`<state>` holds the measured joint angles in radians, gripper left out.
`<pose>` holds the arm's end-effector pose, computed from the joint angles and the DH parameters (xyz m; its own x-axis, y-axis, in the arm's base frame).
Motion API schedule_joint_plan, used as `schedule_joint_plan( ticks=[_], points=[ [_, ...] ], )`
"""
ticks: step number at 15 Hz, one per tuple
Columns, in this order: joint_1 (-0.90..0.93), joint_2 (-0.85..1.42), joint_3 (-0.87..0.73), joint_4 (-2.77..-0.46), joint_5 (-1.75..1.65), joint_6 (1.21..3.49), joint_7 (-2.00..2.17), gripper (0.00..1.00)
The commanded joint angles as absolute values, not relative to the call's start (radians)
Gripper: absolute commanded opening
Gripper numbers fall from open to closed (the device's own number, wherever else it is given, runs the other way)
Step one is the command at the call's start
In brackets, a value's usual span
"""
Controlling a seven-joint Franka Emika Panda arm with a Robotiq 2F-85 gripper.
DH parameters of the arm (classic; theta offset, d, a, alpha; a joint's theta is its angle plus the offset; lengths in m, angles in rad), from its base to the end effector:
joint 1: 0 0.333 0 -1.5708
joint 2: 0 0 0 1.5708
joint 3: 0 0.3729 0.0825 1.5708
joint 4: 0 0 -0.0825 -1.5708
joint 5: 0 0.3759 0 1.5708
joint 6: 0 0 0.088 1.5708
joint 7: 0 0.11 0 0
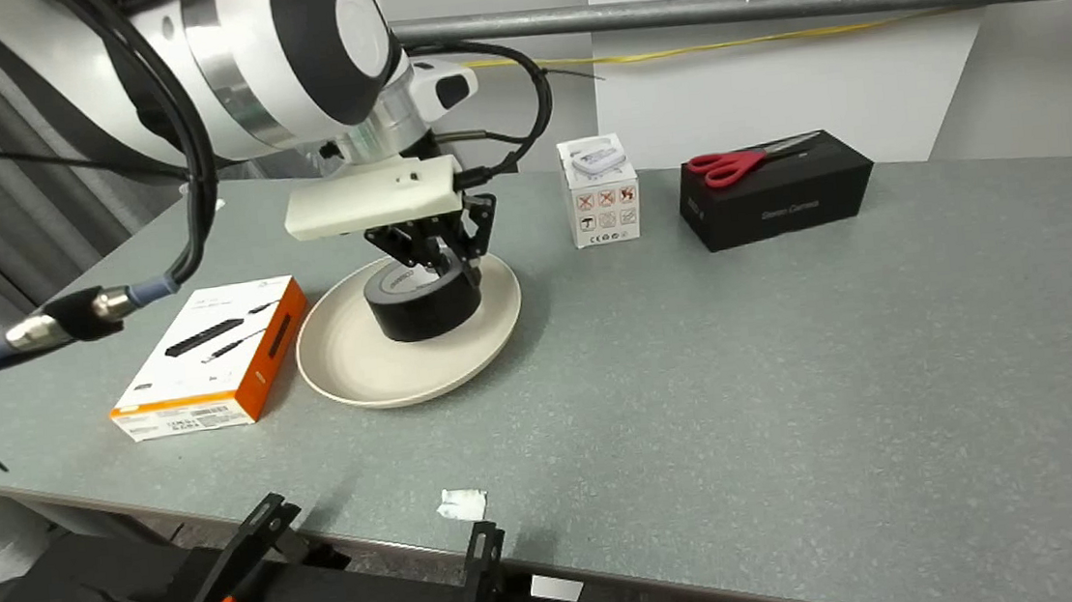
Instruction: Put the black masking tape on the plate.
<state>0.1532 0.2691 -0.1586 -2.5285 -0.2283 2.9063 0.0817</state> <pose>0.4813 0.0100 0.2452 0.9841 0.1445 0.1031 0.1332 -0.9850 0.1098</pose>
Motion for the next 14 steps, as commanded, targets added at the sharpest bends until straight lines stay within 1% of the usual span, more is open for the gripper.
schedule_joint_plan(
  ticks=[1, 2, 3, 4, 7, 9, 10, 14],
  points=[
    [0.187, 0.293, -0.212, -2.508, -0.304, 2.926, 0.178, 0.25],
    [0.191, 0.295, -0.218, -2.506, -0.310, 2.921, 0.189, 0.51],
    [0.196, 0.298, -0.222, -2.503, -0.316, 2.918, 0.199, 0.53],
    [0.200, 0.300, -0.225, -2.500, -0.319, 2.916, 0.208, 0.59],
    [0.204, 0.299, -0.222, -2.494, -0.316, 2.909, 0.218, 0.83],
    [0.205, 0.296, -0.221, -2.492, -0.316, 2.908, 0.221, 0.97],
    [0.203, 0.294, -0.219, -2.491, -0.312, 2.907, 0.220, 1.00],
    [0.197, 0.291, -0.209, -2.484, -0.300, 2.897, 0.214, 1.00]
  ],
)
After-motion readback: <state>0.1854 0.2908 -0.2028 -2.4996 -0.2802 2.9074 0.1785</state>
